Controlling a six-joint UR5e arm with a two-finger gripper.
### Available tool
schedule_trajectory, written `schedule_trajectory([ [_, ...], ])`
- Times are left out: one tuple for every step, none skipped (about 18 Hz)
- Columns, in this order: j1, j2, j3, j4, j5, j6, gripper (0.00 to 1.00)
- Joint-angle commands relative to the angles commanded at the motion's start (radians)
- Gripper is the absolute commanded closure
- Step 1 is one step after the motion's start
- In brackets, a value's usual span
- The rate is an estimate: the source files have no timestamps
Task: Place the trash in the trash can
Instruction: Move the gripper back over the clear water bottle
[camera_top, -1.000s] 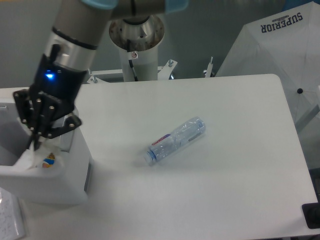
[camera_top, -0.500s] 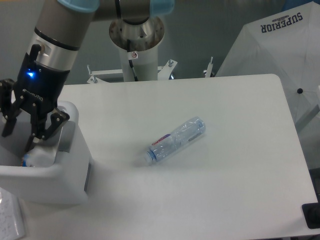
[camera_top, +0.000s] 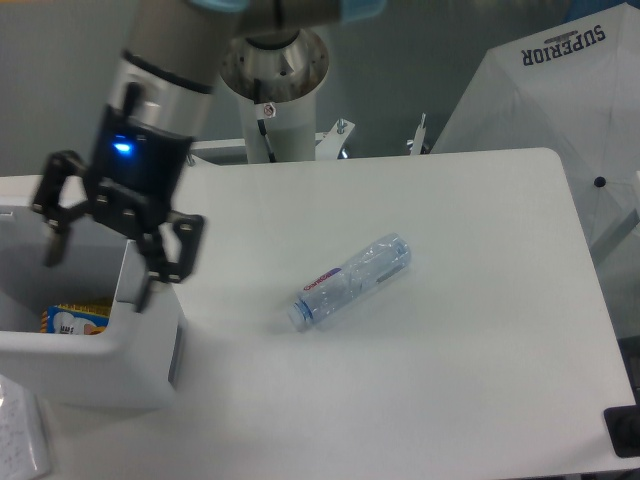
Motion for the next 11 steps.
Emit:
schedule_trajectory([
  [0.023,-0.018,0.0,0.0,0.0,0.009,0.0],
  [0.045,-0.038,0.0,0.0,0.0,0.02,0.0],
  [0.065,-0.058,0.0,0.0,0.002,0.026,0.0],
  [0.077,-0.077,0.002,0.0,0.003,0.029,0.0],
  [0.092,-0.097,0.003,0.0,0.005,0.029,0.0],
  [0.109,-0.113,0.003,0.0,0.005,0.035,0.0],
  [0.121,-0.129,0.003,0.0,0.005,0.043,0.0],
  [0.123,-0.14,0.0,-0.002,0.006,0.046,0.0],
  [0.123,-0.152,-0.002,-0.002,0.008,0.046,0.0],
  [0.123,-0.161,-0.005,-0.005,0.009,0.048,0.0],
  [0.123,-0.167,-0.012,-0.006,0.012,0.054,0.0],
])
